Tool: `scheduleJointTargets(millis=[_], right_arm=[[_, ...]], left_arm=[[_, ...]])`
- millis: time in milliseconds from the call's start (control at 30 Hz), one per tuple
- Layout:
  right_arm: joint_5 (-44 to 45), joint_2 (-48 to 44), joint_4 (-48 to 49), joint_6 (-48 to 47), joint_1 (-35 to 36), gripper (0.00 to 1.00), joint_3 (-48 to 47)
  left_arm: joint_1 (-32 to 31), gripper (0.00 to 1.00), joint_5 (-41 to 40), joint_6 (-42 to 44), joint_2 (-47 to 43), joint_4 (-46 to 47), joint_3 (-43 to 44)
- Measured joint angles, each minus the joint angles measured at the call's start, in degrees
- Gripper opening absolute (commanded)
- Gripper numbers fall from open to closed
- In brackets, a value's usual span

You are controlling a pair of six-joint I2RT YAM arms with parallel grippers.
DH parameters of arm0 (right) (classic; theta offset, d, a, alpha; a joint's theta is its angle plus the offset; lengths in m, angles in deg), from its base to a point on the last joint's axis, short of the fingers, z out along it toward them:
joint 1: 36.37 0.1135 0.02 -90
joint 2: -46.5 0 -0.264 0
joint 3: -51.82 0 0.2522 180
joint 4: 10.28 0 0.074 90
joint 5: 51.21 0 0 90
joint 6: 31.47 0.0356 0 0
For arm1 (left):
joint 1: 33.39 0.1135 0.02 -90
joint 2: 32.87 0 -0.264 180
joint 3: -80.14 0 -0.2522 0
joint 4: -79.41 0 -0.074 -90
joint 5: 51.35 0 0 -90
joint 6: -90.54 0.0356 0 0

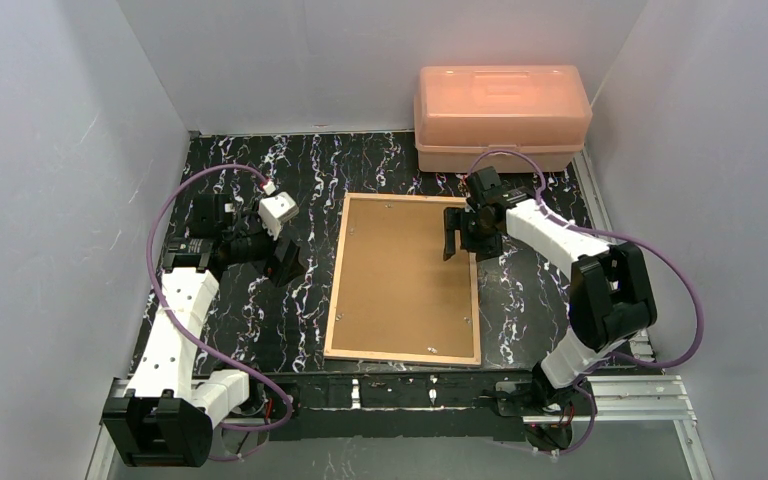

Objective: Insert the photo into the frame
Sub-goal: Turn over the photo frame item on the photo frame.

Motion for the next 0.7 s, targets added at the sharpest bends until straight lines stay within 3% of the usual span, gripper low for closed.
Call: scheduleJointTargets(millis=[167,267,467,700], right_arm=[[1.2,-1.9,0.1,0.6,0.2,0.53,0.0],[1.4,-5.5,1.6,1.9,1.0,0.33,1.9],[0.7,-15.0,3.9,6.5,6.7,0.29,10.0],[0.3,-21.9,6.1,14.4,21.6,0.28,21.1]], left_arm=[[0.0,0.90,0.0,0.0,0.3,0.0,-0.3],[0.0,0.90,0.1,0.2,0.6,0.2,-1.2],[0.0,0.89,1.0,0.6,2.5,0.4,-2.9],[0.0,0.89,2.4,1.5,3.3,0.6,-4.0]])
